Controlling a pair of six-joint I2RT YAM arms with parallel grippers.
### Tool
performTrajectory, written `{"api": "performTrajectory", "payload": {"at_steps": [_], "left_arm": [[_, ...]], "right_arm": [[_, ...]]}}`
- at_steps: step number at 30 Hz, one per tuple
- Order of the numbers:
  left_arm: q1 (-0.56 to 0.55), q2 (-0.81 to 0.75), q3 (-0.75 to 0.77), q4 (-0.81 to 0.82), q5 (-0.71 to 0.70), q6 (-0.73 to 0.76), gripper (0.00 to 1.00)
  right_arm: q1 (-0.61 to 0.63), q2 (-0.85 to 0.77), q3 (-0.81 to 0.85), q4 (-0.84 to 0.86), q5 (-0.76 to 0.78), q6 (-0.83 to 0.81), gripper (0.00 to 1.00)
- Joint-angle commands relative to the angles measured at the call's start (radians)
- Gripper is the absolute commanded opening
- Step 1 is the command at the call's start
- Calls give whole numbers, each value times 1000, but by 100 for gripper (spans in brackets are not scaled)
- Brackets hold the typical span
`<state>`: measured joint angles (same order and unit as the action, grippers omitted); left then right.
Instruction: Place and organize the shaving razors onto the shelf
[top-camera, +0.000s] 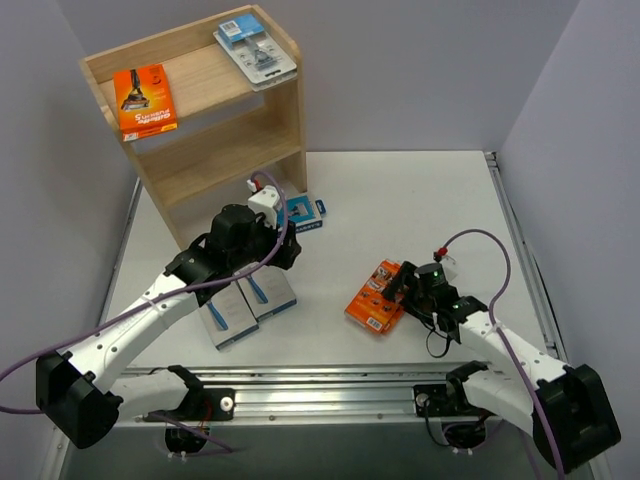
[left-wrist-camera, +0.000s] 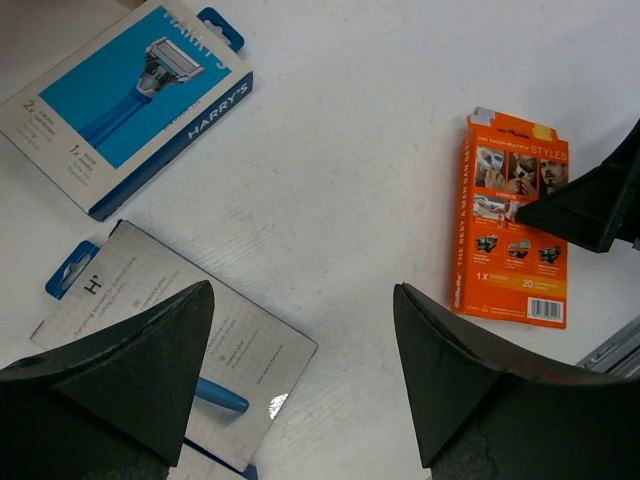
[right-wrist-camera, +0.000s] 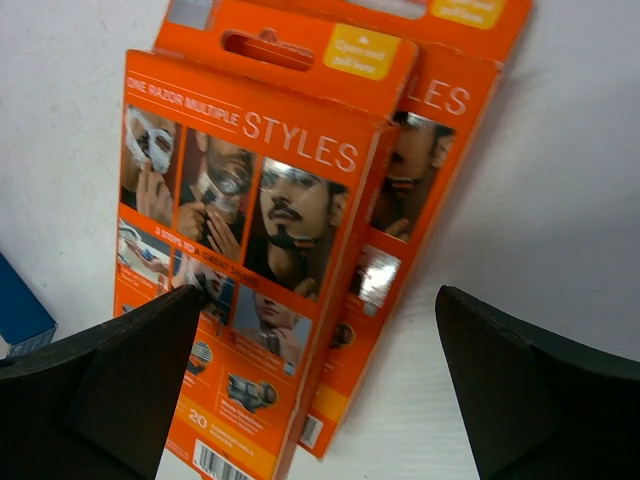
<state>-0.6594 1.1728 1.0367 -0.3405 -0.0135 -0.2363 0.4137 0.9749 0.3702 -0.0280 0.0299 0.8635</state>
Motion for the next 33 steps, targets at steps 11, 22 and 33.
{"api": "performTrajectory", "payload": {"at_steps": [11,22,33], "left_arm": [[6,-41,-20,49,-160,66,82],[12,-19,-17,49,-204,80,82],[59,-81,-27,54,-281,71,88]], "right_arm": [[63,468,218,364,-225,-181,83],[89,553,375,364,-478,-330,24],[194,246,172,371,-220,-33,82]]}}
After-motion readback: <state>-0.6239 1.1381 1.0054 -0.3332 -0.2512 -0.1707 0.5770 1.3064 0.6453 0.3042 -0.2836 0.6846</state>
